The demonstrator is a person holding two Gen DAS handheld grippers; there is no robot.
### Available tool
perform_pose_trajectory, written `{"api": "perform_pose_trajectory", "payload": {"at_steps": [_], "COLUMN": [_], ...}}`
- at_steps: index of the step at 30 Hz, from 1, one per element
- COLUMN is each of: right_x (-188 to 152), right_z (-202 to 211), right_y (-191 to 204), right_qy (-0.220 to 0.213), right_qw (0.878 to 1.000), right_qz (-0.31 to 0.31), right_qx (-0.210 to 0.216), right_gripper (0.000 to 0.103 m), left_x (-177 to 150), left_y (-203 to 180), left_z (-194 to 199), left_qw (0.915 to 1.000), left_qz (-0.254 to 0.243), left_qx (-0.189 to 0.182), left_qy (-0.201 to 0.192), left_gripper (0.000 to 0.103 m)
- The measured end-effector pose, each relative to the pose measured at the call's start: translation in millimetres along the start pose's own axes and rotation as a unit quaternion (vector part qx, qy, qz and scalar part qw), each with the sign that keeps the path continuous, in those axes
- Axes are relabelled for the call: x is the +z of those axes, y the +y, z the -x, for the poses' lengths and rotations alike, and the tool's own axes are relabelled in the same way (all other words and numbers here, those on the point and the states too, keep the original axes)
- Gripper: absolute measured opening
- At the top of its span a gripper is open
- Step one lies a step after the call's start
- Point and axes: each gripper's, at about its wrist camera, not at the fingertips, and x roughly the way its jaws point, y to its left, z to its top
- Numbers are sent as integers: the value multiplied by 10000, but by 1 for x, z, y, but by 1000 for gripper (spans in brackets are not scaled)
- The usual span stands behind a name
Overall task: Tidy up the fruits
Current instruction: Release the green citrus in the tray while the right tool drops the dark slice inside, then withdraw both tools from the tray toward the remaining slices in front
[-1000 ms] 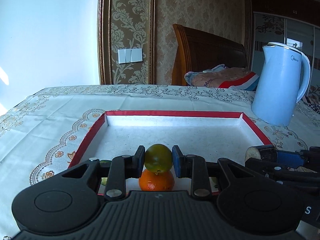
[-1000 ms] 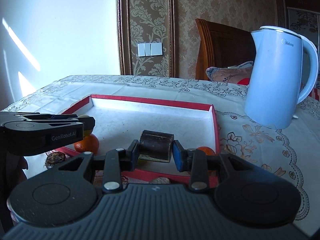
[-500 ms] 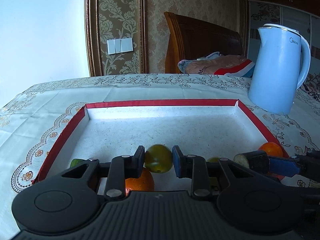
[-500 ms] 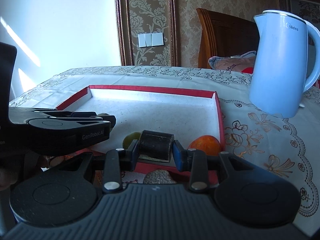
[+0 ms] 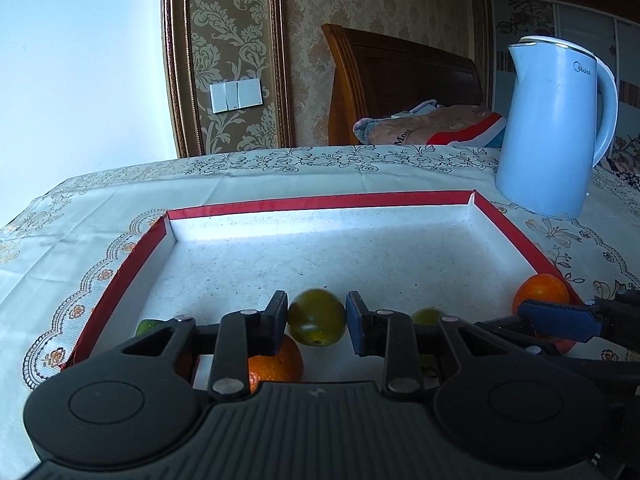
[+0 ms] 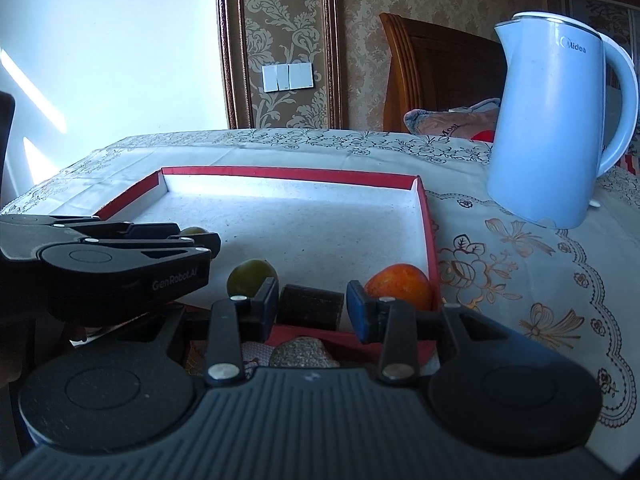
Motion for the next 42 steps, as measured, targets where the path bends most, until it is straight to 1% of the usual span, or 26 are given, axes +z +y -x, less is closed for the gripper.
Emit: {"api": "perform_pose_trajectory", "payload": {"at_steps": [4,5,7,8,9,11,14,16,20,22,26,27,28,31,34,37,42], "right_x": [0,0,0,0,0,-1,-2,-6,-12,-16,-24,-27,-29,-39,-47,-53,-54], "right_z": [1,2,4,5,6,9,15,20,35,40,54,58,62,71,79,84,86], "right_y": [-2,-3,-4,-4,-5,-5,-9,-11,-16,-20,-22,-20,-18,-9,0,3,2], "right_qy": [-6,-10,-32,-43,-53,-99,-158,-206,-400,-392,-411,-419,-431,-373,-295,-254,-243], "right_qw": [10000,10000,9999,9998,9998,9996,9992,9987,9972,9962,9950,9949,9950,9962,9976,9980,9988], "right_qz": [-71,-94,-165,-183,-207,-259,-365,-453,-629,-766,-884,-878,-848,-702,-511,-455,-387], "right_qx": [0,9,37,37,39,35,49,69,77,115,228,270,295,352,363,347,185], "right_gripper": [37,37,39,39,39,39,39,42,42,42,43,49,52,52,52,52,52], "left_x": [1,1,1,2,1,1,2,1,-2,-6,-19,-23,-26,-38,-50,-59,-73], "left_y": [5,7,9,9,9,9,11,14,31,43,62,68,72,88,96,100,99], "left_z": [1,2,5,8,12,19,23,27,44,58,84,90,94,107,114,119,121], "left_qw": [9998,9998,9996,9996,9993,9988,9987,9985,9972,9956,9932,9928,9924,9922,9921,9933,9950], "left_qz": [144,177,225,252,295,278,251,294,553,745,809,798,812,843,841,793,682], "left_qx": [-115,-133,-154,-91,2,50,75,87,93,122,409,467,513,545,635,528,404], "left_qy": [17,8,-63,-117,-228,-403,-436,-443,-501,-556,-737,-764,-771,-736,-688,-650,-602], "left_gripper": [31,33,56,81,93,93,93,93,93,93,93,93,93,93,93,93,93]}}
